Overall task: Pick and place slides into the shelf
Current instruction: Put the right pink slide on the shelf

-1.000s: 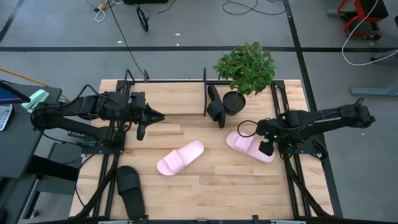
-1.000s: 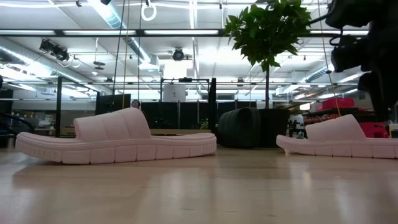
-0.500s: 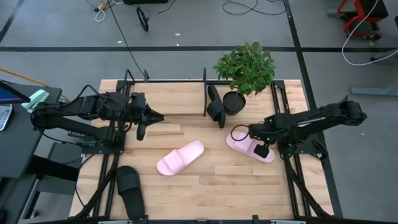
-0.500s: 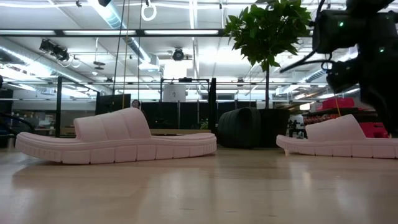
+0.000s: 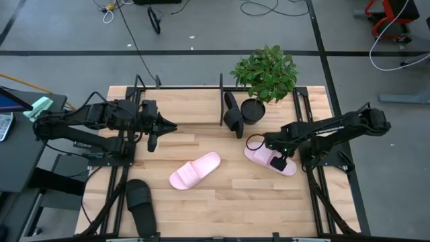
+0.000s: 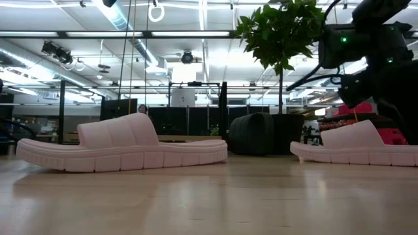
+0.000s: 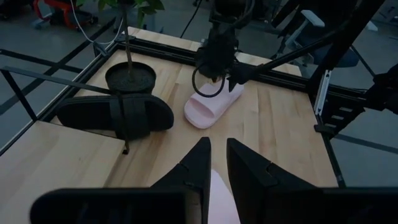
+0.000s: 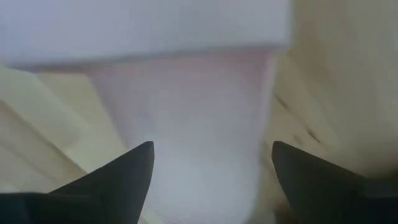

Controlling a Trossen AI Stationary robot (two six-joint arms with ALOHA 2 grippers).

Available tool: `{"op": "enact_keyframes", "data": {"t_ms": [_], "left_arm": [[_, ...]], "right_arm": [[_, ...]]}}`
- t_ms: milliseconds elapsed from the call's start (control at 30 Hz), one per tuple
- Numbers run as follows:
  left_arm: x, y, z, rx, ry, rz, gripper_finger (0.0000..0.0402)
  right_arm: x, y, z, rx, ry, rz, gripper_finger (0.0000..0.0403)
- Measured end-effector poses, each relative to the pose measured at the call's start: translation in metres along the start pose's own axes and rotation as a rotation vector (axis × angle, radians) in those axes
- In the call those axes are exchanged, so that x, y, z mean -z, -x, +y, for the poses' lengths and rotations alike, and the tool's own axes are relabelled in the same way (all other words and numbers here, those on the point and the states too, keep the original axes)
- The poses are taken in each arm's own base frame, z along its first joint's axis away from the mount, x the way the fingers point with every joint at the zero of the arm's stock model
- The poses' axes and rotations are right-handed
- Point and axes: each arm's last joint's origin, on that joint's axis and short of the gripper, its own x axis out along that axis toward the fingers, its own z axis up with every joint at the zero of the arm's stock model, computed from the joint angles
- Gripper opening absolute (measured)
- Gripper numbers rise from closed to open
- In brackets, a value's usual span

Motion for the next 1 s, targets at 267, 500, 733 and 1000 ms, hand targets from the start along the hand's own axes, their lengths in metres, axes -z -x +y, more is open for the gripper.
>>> {"op": "enact_keyframes", "data": {"t_ms": [267, 500, 733, 1000], "left_arm": [[0.0, 0.0, 0.0, 0.0, 0.019, 0.0, 0.0062], [0.0, 0.0, 0.0, 0.0, 0.02, 0.0, 0.0062], [0.0, 0.0, 0.0, -0.001, 0.019, 0.001, 0.0053], [0.001, 0.0, 0.0, -0.003, 0.02, 0.01, 0.0057]], "right_arm": [[-0.005, -0.005, 0.001, 0.02, -0.001, -0.013, 0.0332], [-0.006, -0.011, 0.003, -0.003, -0.008, 0.056, 0.0332], [-0.009, -0.017, 0.003, 0.012, -0.018, 0.088, 0.0329], [-0.008, -0.027, 0.0, 0.007, -0.025, 0.092, 0.0297]]}}
